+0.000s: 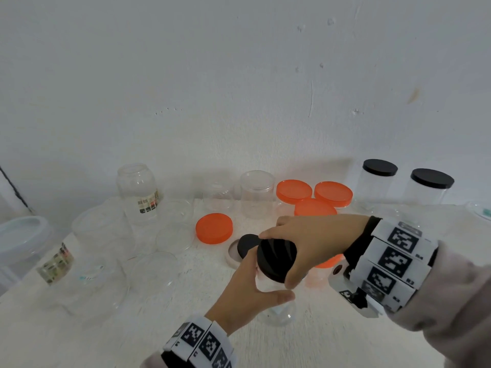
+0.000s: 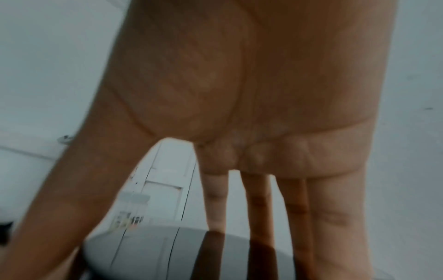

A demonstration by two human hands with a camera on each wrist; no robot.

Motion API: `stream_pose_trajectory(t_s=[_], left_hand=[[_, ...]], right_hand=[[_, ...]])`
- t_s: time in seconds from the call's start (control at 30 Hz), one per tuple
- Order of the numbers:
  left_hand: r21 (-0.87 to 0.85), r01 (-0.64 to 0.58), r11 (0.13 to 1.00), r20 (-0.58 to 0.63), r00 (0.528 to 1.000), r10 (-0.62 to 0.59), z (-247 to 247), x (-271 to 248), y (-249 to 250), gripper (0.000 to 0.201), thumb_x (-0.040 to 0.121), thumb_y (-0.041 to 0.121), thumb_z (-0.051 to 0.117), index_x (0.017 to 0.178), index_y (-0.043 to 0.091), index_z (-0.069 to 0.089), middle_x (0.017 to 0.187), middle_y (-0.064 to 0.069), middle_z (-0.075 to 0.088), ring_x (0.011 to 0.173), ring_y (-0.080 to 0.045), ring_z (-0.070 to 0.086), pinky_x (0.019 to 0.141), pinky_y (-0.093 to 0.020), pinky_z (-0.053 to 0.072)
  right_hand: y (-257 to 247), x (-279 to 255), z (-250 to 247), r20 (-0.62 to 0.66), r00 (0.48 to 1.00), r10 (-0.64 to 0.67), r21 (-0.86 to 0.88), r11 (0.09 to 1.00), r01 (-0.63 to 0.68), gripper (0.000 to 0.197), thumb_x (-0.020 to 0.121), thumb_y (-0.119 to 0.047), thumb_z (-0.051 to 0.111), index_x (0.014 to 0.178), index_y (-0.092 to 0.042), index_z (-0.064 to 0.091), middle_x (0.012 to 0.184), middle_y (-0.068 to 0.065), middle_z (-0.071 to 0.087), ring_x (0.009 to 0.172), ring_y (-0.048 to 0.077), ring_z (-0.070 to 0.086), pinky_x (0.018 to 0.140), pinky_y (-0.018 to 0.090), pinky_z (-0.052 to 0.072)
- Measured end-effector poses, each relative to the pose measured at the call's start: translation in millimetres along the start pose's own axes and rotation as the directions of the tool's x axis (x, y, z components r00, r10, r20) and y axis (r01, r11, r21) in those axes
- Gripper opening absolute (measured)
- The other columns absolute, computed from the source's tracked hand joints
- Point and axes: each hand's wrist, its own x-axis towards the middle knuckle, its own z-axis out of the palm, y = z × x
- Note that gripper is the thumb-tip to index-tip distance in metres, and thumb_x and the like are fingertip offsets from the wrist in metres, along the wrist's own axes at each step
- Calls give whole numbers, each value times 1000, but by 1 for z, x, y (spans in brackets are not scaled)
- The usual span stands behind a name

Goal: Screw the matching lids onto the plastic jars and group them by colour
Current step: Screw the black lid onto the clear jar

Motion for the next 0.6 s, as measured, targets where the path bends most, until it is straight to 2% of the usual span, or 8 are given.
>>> stream_pose_trajectory(t_s=[0.1,0.17,0.23,0.3,0.43,0.53,0.6], left_hand=[[10,-4,1000,-9,1000,4,1,0,0,76,62,52,81,120,59,32,117,45,46,113,21,43,82,2,37],[19,-6,1000,-21,1000,6,1,-1,1,74,61,54,80,115,66,31,116,47,45,111,23,43,80,4,37],[33,-21,999,-37,999,22,2,-3,1,73,61,54,81,113,70,32,118,44,48,111,19,46,82,-2,41],[43,-37,998,-49,998,39,2,-4,1,73,61,54,81,114,71,33,119,38,52,113,14,49,85,-8,43],[50,-38,998,-1,999,38,-1,-6,2,75,64,54,81,114,74,29,122,37,51,115,13,49,84,-6,44],[100,-19,995,115,993,7,-8,-5,3,76,65,60,78,114,79,24,124,44,45,116,20,43,81,1,40],[186,0,983,184,982,-34,-15,0,4,79,60,68,76,112,82,18,124,51,37,115,27,35,79,1,38]], right_hand=[[2,-2,3,-67,996,-53,33,998,55,62,70,-53,76,123,-35,49,105,-9,46,96,11,51,80,27,50],[3,-3,7,-106,993,-57,49,997,63,58,69,-56,74,118,-35,51,102,-10,46,92,11,52,75,26,50],[5,-5,13,-147,988,-55,35,998,61,62,69,-61,72,120,-36,48,101,-11,44,89,8,50,72,24,48],[6,-6,20,-192,980,-56,9,998,59,69,70,-65,68,127,-35,43,103,-10,43,89,8,46,73,25,47],[5,-11,36,-283,957,-64,-22,998,60,79,74,-70,59,139,-34,32,112,-7,40,98,13,41,83,30,47],[4,-16,49,-344,938,-47,-11,999,46,84,77,-73,52,145,-33,24,119,-7,37,105,13,37,87,28,46],[4,-19,58,-367,930,-11,47,998,30,86,77,-74,50,147,-33,20,121,-8,35,106,13,37,88,27,46]])
